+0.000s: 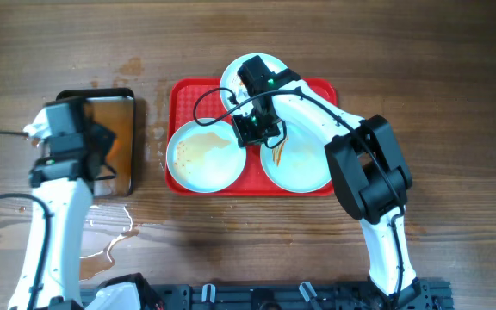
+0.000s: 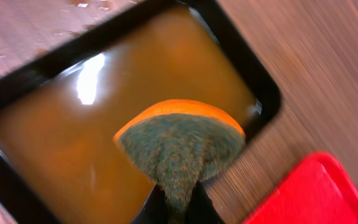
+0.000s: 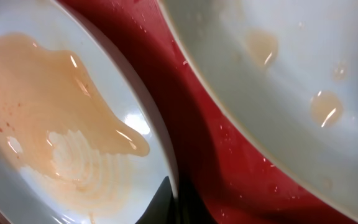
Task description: Clean dirty plates on tray and stack at the side
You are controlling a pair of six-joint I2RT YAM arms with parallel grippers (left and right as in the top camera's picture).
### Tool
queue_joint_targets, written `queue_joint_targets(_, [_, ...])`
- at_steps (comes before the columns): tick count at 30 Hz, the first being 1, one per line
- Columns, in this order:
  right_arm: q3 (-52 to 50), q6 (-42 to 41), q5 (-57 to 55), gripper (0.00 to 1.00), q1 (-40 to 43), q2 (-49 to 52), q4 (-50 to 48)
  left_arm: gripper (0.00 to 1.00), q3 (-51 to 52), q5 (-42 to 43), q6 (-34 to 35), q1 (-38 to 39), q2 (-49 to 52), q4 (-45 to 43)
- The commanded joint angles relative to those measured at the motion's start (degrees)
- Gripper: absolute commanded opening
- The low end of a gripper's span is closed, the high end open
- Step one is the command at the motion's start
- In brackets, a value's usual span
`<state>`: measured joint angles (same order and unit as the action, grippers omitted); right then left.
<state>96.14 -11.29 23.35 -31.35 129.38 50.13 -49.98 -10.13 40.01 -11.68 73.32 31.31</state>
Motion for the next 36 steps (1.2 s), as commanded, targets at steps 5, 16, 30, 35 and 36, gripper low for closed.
queue_joint_targets(5, [7.52,0.42,-23.98,0.04,-1.81,-10.38,5.6,0.04,1.33,11.19,-0.61,-12.85,2.51,0.68])
queue_joint_targets(16, [8.11,34.38,-79.52,0.04,-23.21,-19.12,-7.43,0.04,1.33,11.19,-1.27,-12.87,2.56,0.72])
queue_joint_targets(30, [7.02,15.41,-43.23,0.04,-17.84,-19.12,0.35,0.04,1.33,15.13,-3.67,-12.87,2.56,1.7])
queue_joint_targets(35, [1.46,9.16,-14.49,0.04,-1.62,-19.02,1.73,0.04,1.33,33.57,-14.58,-11.3,2.56,1.55])
queue_joint_targets(36, [-0.04,9.14,-11.5,0.04,0.48,-19.02,1.57,0.04,1.33,35.19,-14.6,-10.23,2.56,1.79])
